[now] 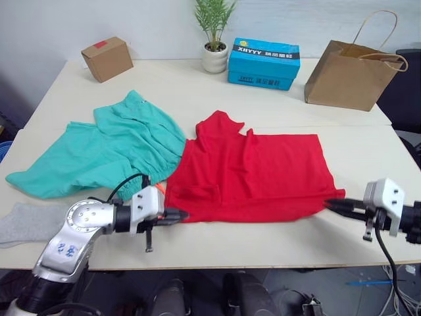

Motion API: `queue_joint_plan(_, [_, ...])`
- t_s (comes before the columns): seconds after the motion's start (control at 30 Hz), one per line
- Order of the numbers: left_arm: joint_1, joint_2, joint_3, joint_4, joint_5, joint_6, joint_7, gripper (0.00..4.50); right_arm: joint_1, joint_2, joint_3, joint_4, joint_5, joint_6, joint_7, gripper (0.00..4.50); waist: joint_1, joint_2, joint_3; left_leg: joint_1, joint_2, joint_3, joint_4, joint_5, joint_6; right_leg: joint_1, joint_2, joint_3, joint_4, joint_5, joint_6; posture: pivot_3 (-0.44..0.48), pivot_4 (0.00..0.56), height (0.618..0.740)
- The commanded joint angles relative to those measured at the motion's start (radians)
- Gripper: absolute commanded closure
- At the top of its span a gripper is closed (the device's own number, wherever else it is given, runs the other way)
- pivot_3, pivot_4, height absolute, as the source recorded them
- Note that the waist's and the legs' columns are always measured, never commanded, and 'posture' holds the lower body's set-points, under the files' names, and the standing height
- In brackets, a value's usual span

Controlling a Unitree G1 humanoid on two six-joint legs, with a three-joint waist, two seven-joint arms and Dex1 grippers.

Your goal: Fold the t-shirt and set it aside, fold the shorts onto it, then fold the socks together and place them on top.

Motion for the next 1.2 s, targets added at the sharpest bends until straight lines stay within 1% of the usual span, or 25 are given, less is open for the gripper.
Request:
queue_joint_plan(0.03, [0.007,0.001,-0.002,0.017,0.096,-0.118,0.043,3.03,0.012,0.026,-0.013,0.007,-0.075,-0.095,-0.047,2.68,-0.001,0.000,0.000,0.000,0.000,0.000,0.001,0.000,0.000,0.000,0.000,0.000,0.000,0.000,0.000,0.000,0.150,0.740])
queue_joint_plan(0.07, [0.011,0.001,-0.019,0.023,0.120,-0.136,0.046,2.68,0.011,0.033,-0.008,0.012,-0.093,-0.110,-0.059,2.26,-0.001,0.000,0.000,-0.001,-0.001,0.000,0.001,-0.001,0.001,0.000,-0.001,0.000,0.000,0.000,0.000,0.000,0.150,0.740])
queue_joint_plan(0.13, [0.014,-0.015,-0.047,0.019,0.143,-0.130,0.060,2.67,0.005,0.048,0.003,0.012,-0.124,-0.119,-0.091,1.59,-0.003,0.000,0.000,0.000,-0.001,0.000,0.001,-0.001,0.002,0.000,-0.001,0.000,0.000,0.001,0.001,0.000,0.150,0.740])
queue_joint_plan(0.27, [-0.015,-0.059,-0.092,0.031,0.215,-0.114,0.127,2.67,-0.031,0.073,0.037,0.017,-0.201,-0.147,-0.167,1.59,-0.003,0.000,0.000,0.000,-0.001,0.000,0.000,-0.002,0.002,0.000,-0.001,0.000,0.000,0.001,0.001,0.000,0.150,0.740])
queue_joint_plan(0.47, [-0.043,-0.066,-0.146,0.075,0.322,-0.102,0.171,2.67,-0.092,0.075,0.097,0.061,-0.291,-0.183,-0.229,1.59,-0.002,0.000,0.000,0.000,-0.001,0.000,0.001,-0.001,0.001,0.000,0.000,0.000,0.000,0.001,0.001,0.000,0.150,0.740])
queue_joint_plan(0.57, [-0.063,-0.089,-0.158,0.098,0.343,-0.062,0.208,2.67,-0.134,0.084,0.136,0.097,-0.334,-0.189,-0.264,1.59,-0.003,0.000,-0.001,0.002,-0.001,0.000,0.002,-0.001,0.002,0.002,-0.001,0.000,0.000,0.001,0.001,0.000,0.150,0.740])
queue_joint_plan(0.67, [-0.071,-0.130,-0.165,0.093,0.330,-0.017,0.232,3.25,-0.162,0.088,0.165,0.122,-0.359,-0.180,-0.285,2.17,-0.002,-0.001,-0.003,0.004,-0.001,0.000,0.001,-0.001,0.002,0.004,-0.001,0.000,0.000,0.002,0.001,0.000,0.150,0.740])
queue_joint_plan(0.73, [-0.075,-0.138,-0.168,0.093,0.348,-0.010,0.248,3.81,-0.171,0.089,0.170,0.134,-0.346,-0.194,-0.283,2.77,-0.001,-0.002,-0.004,0.004,-0.001,0.000,0.001,-0.001,0.002,0.005,-0.001,0.000,0.000,0.002,0.001,0.000,0.150,0.740])
queue_joint_plan(0.8, [-0.079,-0.137,-0.171,0.096,0.348,-0.002,0.246,4.48,-0.171,0.090,0.170,0.137,-0.324,-0.179,-0.277,3.51,-0.001,-0.002,-0.004,0.004,-0.001,0.000,0.001,-0.001,0.002,0.005,-0.001,0.000,0.000,0.002,0.001,0.000,0.150,0.740])
queue_joint_plan(0.87, [-0.081,-0.122,-0.165,0.097,0.335,-0.004,0.227,4.50,-0.153,0.078,0.156,0.124,-0.304,-0.172,-0.260,4.24,-0.001,-0.002,-0.004,0.004,-0.001,0.000,0.001,-0.001,0.002,0.005,-0.001,0.000,0.000,0.002,0.001,0.000,0.150,0.740])
queue_joint_plan(0.9, [-0.083,-0.115,-0.163,0.098,0.330,-0.014,0.219,4.50,-0.148,0.073,0.153,0.121,-0.297,-0.168,-0.253,4.48,-0.001,-0.002,-0.004,0.004,-0.001,0.000,0.001,-0.001,0.002,0.005,-0.001,0.000,0.000,0.002,0.001,0.000,0.150,0.740])
queue_joint_plan(0.97, [-0.089,-0.102,-0.150,0.101,0.316,-0.045,0.206,4.50,-0.135,0.061,0.139,0.108,-0.280,-0.167,-0.237,4.48,-0.001,-0.001,-0.005,0.004,-0.001,0.000,0.001,-0.001,0.002,0.005,-0.001,0.000,0.000,0.002,0.001,0.000,0.150,0.740])
queue_joint_plan(1.03, [-0.088,-0.099,-0.121,0.088,0.264,-0.062,0.184,4.50,-0.115,0.040,0.110,0.078,-0.233,-0.138,-0.201,4.48,-0.001,-0.001,-0.005,0.004,-0.001,0.000,0.001,-0.001,0.002,0.005,-0.001,0.000,0.000,0.002,0.001,0.000,0.150,0.740])
queue_joint_plan(1.1, [-0.080,-0.088,-0.087,0.055,0.179,-0.039,0.135,4.50,-0.093,0.007,0.082,0.038,-0.174,-0.100,-0.146,4.48,-0.002,-0.001,-0.005,0.003,-0.001,0.000,0.000,-0.001,0.002,0.004,-0.001,0.000,0.000,0.002,0.001,0.000,0.150,0.740])
queue_joint_plan(1.2, [-0.049,-0.011,-0.040,-0.003,0.097,-0.009,0.041,4.50,0.011,-0.093,-0.009,-0.060,-0.032,0.071,0.011,4.48,-0.003,-0.001,-0.004,0.000,0.000,0.000,0.000,-0.001,0.002,0.000,-0.001,0.000,0.001,0.001,0.000,0.000,0.150,0.740])
